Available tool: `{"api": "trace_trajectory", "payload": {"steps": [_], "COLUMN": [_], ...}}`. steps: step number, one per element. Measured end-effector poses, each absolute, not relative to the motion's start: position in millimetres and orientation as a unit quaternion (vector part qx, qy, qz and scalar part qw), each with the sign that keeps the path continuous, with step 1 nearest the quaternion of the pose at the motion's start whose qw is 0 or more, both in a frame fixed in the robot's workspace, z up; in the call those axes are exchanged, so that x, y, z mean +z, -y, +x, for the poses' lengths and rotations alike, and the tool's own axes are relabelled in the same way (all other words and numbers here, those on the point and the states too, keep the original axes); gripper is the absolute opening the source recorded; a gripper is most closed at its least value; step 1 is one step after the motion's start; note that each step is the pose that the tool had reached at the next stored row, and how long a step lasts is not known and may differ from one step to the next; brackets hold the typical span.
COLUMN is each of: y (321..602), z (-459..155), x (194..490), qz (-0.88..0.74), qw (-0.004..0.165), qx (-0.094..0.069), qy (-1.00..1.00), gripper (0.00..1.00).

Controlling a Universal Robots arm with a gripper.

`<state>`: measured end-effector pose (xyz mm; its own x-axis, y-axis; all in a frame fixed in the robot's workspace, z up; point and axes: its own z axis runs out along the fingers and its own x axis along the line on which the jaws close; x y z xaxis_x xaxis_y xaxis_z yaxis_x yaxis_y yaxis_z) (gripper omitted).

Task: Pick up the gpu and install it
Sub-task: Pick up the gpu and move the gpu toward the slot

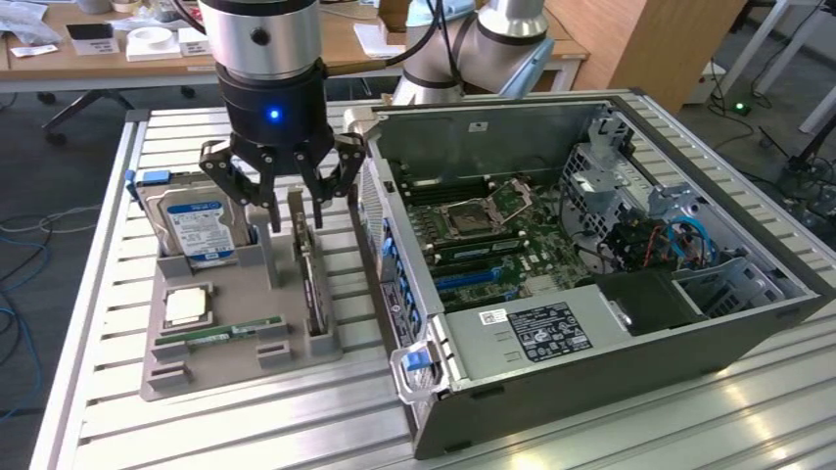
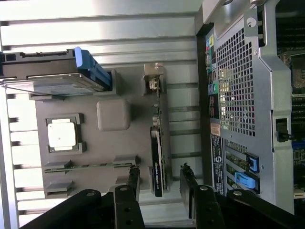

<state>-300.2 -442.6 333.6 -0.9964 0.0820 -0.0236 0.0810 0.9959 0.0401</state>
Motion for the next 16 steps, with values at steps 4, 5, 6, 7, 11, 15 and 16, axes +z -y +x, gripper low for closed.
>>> {"api": "trace_trajectory", "payload": {"steps": [4,5,6,7,11,15,16], "y": [442.7,442.7,442.7,442.7,442.7,442.7,442.7], "z": [-300.1,-300.2,-300.2,-300.2,-300.2,-300.2,-300.1], "x": [331.4,330.3,328.7,327.5,327.4,327.3,327.3], "qz": [0.041,0.041,0.041,0.041,0.041,0.041,0.041], "qw": [0.013,0.013,0.013,0.013,0.013,0.013,0.013], "qx": [0.02,0.02,0.02,0.02,0.02,0.02,0.02], "qy": [-0.999,-0.999,-0.999,-0.999,-0.999,-0.999,-0.999], "gripper": [0.47,0.47,0.47,0.47,0.47,0.47,0.47]}}
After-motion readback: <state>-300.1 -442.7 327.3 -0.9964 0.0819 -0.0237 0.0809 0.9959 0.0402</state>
